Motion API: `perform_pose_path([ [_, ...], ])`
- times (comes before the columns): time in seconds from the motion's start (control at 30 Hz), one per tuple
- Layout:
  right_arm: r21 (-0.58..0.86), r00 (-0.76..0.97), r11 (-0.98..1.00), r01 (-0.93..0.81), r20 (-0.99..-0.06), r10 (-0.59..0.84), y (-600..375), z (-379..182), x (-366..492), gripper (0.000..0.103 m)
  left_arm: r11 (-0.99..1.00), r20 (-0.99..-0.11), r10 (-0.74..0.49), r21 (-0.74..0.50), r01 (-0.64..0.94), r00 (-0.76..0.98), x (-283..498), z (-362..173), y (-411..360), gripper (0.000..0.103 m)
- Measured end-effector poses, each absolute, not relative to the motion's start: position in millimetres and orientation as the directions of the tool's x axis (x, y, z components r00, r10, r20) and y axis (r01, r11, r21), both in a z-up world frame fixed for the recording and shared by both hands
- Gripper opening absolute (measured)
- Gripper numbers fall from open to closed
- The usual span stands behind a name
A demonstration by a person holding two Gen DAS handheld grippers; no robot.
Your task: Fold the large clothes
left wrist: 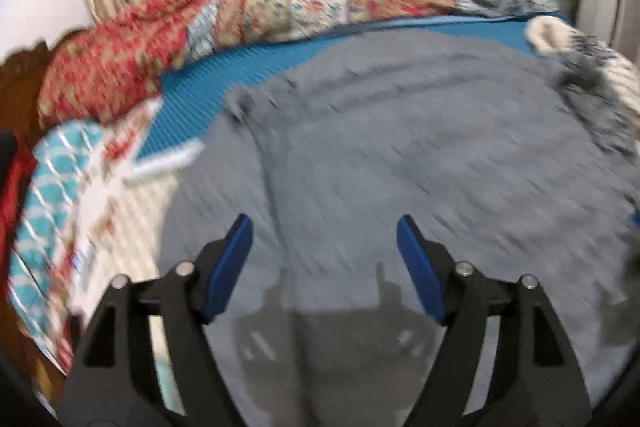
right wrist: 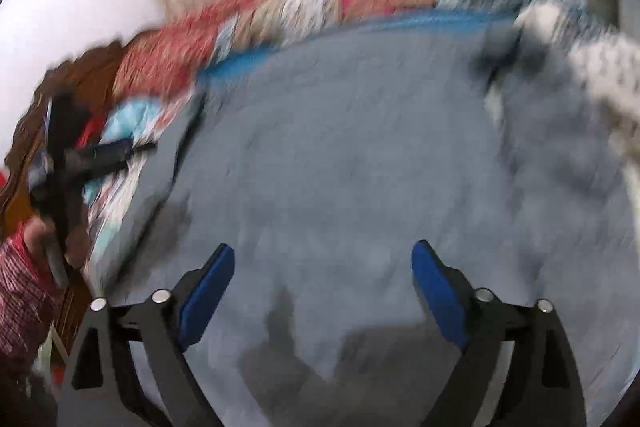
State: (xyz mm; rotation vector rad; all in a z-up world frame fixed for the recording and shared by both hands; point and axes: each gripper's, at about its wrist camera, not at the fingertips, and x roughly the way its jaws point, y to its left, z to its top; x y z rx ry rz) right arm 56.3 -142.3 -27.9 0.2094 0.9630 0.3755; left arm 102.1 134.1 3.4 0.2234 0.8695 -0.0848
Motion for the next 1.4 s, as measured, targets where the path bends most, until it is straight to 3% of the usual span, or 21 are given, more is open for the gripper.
perform_pose_path([
  [0.07,0.240,0.403,0.956,-0.167,-0.869,0.288,-140,-61,48,0.081,0.979,-0.797,-0.013,0.111,0.169,0.603,73,-15,129,0.072],
  [0.13,0.169,0.445,0.978,-0.121,-0.872,0.206,-152,-63,40,0.080,0.985,-0.839,0.003,0.095,0.141,0.544,58,-39,131,0.072],
  [0.23,0.075,0.514,0.997,-0.018,-0.855,0.074,-176,-42,22,0.080,0.975,-0.877,0.155,0.211,0.074,0.455,41,-76,137,0.072],
  [0.27,0.088,0.529,0.996,-0.009,-0.845,0.079,-181,-36,16,0.080,0.972,-0.882,0.186,0.229,0.048,0.434,36,-82,142,0.072],
  [0.4,0.089,0.653,0.995,-0.034,-0.752,0.090,-185,5,-29,0.080,0.993,-0.869,0.114,0.115,-0.027,0.482,7,-63,163,0.072],
  [0.53,0.108,0.677,0.994,-0.007,-0.732,0.084,-188,0,-43,0.080,0.992,-0.840,0.120,0.126,-0.025,0.529,-12,-48,165,0.072],
  [0.67,0.189,0.636,0.982,0.010,-0.759,0.139,-194,-10,-47,0.080,0.991,-0.845,0.124,0.131,-0.022,0.520,-19,-51,162,0.072],
  [0.87,0.207,0.632,0.977,-0.048,-0.752,0.190,-189,-8,-53,0.067,0.988,-0.857,0.148,0.154,-0.028,0.494,-15,-57,159,0.072],
  [1.0,0.219,0.633,0.974,-0.059,-0.746,0.207,-189,-6,-53,0.052,0.990,-0.853,0.136,0.136,-0.038,0.504,-14,-51,159,0.072],
  [1.1,0.206,0.644,0.976,-0.077,-0.737,0.206,-187,-6,-52,0.052,0.989,-0.850,0.139,0.148,-0.023,0.508,-12,-49,154,0.072],
  [1.27,0.238,0.417,0.969,-0.066,-0.876,0.244,-182,-72,-36,0.052,0.984,-0.912,0.164,0.176,-0.005,0.375,1,-87,155,0.072],
  [1.4,0.236,0.488,0.968,-0.084,-0.837,0.246,-183,-48,-43,0.052,0.991,-0.904,0.133,0.132,-0.031,0.407,-2,-77,164,0.072],
])
